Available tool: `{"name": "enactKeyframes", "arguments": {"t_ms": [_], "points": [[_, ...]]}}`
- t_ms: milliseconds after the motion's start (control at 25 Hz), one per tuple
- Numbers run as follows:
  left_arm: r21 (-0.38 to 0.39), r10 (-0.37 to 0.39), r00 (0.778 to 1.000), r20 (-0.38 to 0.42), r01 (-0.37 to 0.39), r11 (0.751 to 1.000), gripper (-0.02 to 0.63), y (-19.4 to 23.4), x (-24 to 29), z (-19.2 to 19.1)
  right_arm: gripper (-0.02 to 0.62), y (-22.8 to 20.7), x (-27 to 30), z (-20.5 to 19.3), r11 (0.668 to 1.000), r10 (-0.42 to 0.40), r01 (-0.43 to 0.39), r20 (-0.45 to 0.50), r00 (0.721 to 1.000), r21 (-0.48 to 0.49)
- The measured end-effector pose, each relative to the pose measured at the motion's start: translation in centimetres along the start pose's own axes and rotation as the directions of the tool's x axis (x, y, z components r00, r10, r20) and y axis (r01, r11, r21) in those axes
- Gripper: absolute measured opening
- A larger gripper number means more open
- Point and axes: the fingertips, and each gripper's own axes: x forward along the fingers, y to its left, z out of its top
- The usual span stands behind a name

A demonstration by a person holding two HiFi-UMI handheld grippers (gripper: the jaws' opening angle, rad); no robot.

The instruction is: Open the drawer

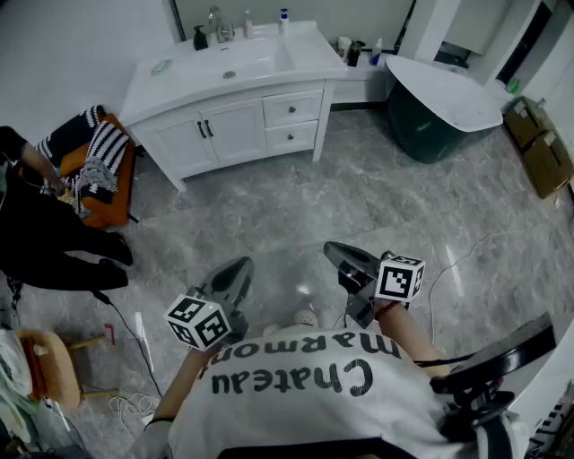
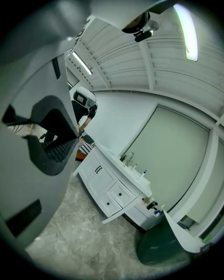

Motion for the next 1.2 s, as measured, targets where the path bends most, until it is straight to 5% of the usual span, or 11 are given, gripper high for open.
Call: {"name": "enactKeyframes", "arguments": {"t_ms": [480, 640, 880, 960, 1120, 1200], "points": [[0.019, -0.014, 1.0, 0.014, 0.014, 1.0, 0.008, -0.6, -1.5, 0.0, 0.011, 1.0, 0.2, -0.1, 1.0, 0.009, -0.009, 0.012, 1.0, 0.01], [0.116, -0.051, 0.998, 0.047, 0.045, 0.992, 0.008, -1.4, -3.0, 0.5, 0.011, 2.4, 1.1, 0.3, 0.999, 0.032, -0.031, 0.061, 0.998, -0.008], [0.283, -0.045, 0.999, -0.023, 0.049, 0.958, 0.008, -0.7, -4.8, -0.5, 0.012, 4.5, 2.7, -0.1, 0.995, 0.024, -0.012, 0.116, 0.993, -0.097], [0.23, -0.025, 1.0, -0.002, 0.025, 0.973, 0.008, 0.3, -5.4, -0.3, 0.011, 4.8, 3.3, -0.7, 0.992, 0.023, -0.007, 0.12, 0.992, -0.129], [-0.003, 0.038, 0.997, 0.069, -0.038, 0.999, 0.008, 2.8, -6.0, -0.1, 0.011, 3.8, 4.3, -1.2, 0.99, -0.005, 0.02, 0.101, 0.995, -0.141], [-0.008, 0.056, 0.993, 0.101, -0.056, 0.998, 0.008, 3.2, -6.3, 0.2, 0.011, 3.3, 4.5, -0.8, 0.996, -0.007, 0.017, 0.103, 0.995, -0.093]]}}
